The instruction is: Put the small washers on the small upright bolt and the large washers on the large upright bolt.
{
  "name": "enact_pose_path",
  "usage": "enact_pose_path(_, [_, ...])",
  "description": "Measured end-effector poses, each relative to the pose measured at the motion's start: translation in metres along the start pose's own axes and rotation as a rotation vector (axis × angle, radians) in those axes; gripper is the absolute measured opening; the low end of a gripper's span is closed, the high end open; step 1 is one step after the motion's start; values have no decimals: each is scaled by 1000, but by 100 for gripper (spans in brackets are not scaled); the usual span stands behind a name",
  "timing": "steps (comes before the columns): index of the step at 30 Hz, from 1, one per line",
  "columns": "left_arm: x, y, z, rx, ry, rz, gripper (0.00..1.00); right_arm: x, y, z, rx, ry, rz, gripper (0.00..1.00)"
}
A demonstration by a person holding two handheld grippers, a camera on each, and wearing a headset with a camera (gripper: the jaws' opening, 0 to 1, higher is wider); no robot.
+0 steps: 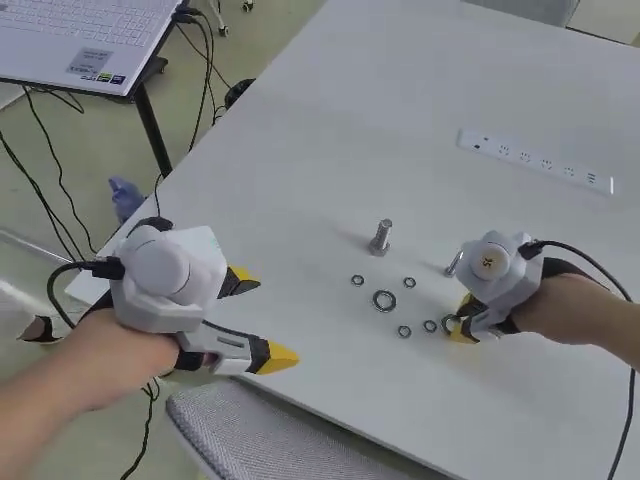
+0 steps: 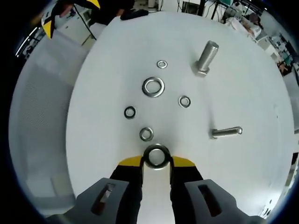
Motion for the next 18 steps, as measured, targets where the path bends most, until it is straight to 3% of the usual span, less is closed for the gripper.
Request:
enact_pose_path(8, [-5,-3,6,6,34,-6,64,4,-6,-18,27,14,31,21])
enact_pose_path(18, [-31,-18,9,-17,91,71,64,10,-21,-39,36,13,80,21])
Point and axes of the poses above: the centre of the closed fingertips' face, and the gripper's own axes: z roughly forward along the fingers, x roughly to its right, y roughly out of its underside, the point moved 10 cm from there along -z, roughly backward along the fingers, and after that the axes turned 9 degrees about -z, right-handed, at the moved point
